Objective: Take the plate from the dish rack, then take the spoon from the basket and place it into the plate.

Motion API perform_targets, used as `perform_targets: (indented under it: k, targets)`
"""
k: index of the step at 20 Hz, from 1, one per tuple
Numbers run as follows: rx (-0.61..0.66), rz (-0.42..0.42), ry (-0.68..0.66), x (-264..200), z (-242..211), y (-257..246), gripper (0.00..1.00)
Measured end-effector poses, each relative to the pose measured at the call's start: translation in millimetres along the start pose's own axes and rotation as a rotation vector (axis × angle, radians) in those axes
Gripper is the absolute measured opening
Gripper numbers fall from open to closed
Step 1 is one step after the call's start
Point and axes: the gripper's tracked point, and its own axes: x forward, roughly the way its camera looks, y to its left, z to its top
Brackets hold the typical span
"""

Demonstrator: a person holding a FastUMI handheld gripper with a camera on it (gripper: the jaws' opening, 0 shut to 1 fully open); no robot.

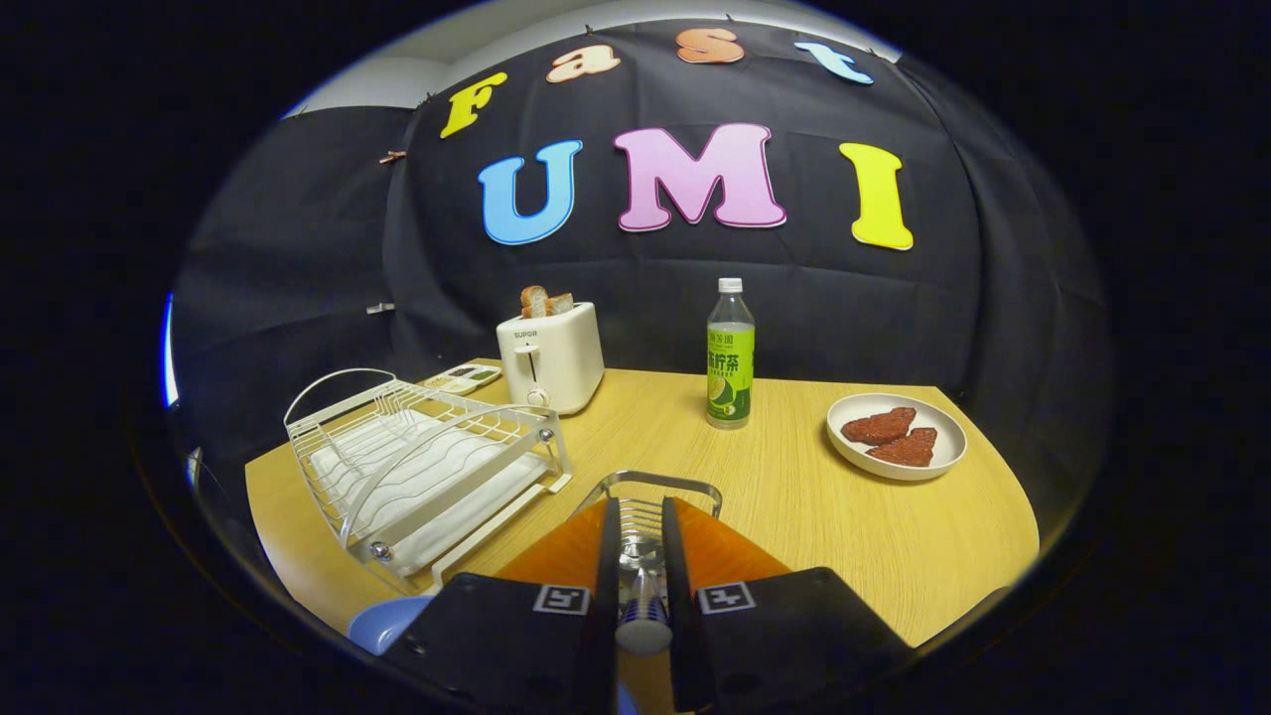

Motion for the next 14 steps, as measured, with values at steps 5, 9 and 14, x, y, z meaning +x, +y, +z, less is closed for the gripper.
perform_targets:
  k: [5, 9, 14]
  targets:
    - [-0.020, 0.009, 0.043, 0, -1, 1, 0.22]
    - [-0.054, 0.017, 0.017, -13, 32, 3, 0.22]
    - [-0.091, 0.071, -0.052, -44, 83, 18, 0.22]
